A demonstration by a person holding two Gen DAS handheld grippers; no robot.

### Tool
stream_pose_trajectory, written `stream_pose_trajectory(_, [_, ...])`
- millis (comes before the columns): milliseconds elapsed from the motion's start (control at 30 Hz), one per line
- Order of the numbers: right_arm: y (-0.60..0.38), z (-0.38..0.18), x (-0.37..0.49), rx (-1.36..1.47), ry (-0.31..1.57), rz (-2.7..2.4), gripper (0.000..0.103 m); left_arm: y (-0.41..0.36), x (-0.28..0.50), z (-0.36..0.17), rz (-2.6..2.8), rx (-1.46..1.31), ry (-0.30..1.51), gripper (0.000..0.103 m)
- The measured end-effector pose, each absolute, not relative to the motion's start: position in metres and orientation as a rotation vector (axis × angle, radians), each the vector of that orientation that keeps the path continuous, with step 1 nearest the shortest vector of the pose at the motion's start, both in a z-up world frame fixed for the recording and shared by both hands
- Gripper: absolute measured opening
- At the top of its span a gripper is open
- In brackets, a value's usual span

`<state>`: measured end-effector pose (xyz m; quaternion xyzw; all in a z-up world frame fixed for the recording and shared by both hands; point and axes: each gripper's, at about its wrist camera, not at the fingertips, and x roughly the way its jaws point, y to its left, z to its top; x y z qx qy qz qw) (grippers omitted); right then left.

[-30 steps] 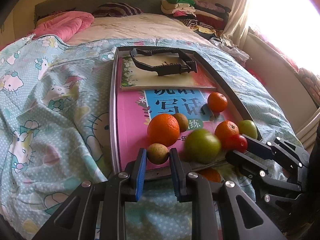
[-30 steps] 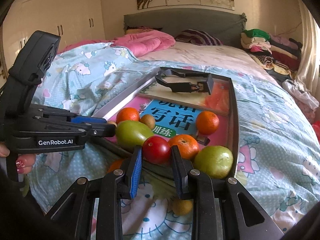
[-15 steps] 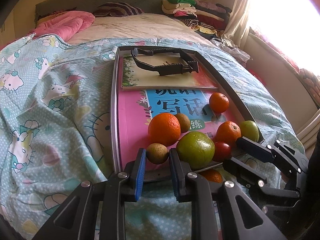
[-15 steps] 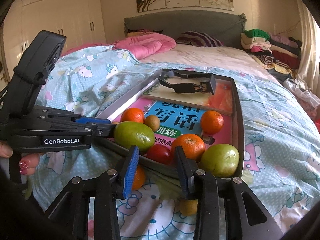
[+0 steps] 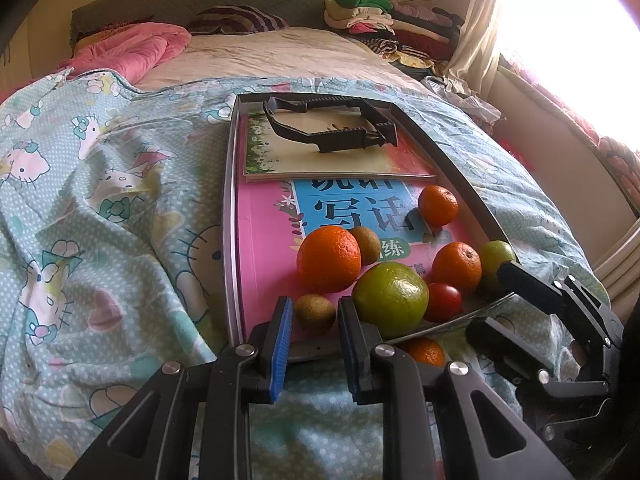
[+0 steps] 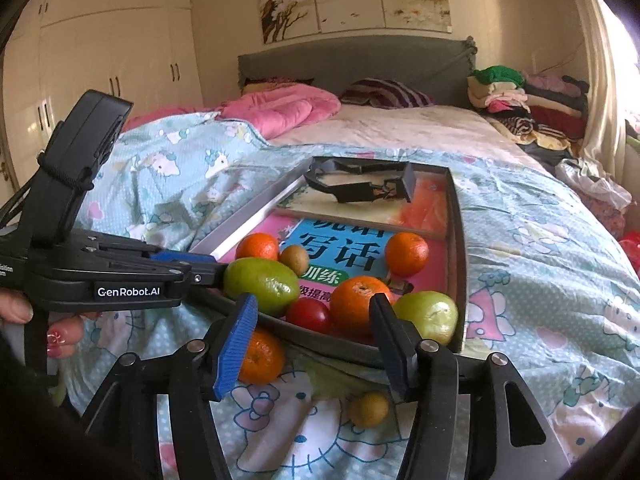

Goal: Organize fruits
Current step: 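Carry the brown fruit and tomato into the tray and open both tools, then move both open tools back toward an orange and a small fruit on the bedding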

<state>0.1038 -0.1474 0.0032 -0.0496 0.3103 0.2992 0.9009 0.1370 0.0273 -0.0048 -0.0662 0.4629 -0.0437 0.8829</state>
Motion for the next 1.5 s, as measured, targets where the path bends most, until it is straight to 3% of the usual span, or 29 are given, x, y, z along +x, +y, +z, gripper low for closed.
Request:
stream_pose_trajectory(400, [-0.159, 0.005, 0.099, -0.073, 0.635, 0.589, 0.066, 0.029, 0.132, -0.001, -0.072, -0.133, 0.960, 0.029])
stream_pose_trajectory(567, [-0.164, 0.007, 0.099, -0.060, 0.623, 0.563, 0.070, 0.032, 0.126, 0.004, -0.062, -0.148, 0.943, 0.037])
stream_pose_trajectory(700, [-0.170, 0.011, 0.098, -0.046, 0.605, 0.542, 0.074, 0.033, 0.119, 0.012, -0.069, -0.156, 0.919, 0.049])
stream_pose_trajectory(1033, [-0.175, 0.017, 0.094, -0.035, 0.578, 0.517, 0.076, 0.025, 0.105, 0.029, -0.091, -0.149, 0.874, 0.060])
stream_pose_trajectory(1500, [-0.189, 0.031, 0.080, -0.003, 0.562, 0.512, 0.082, 0.020, 0.094, 0.043, -0.118, -0.148, 0.846, 0.064])
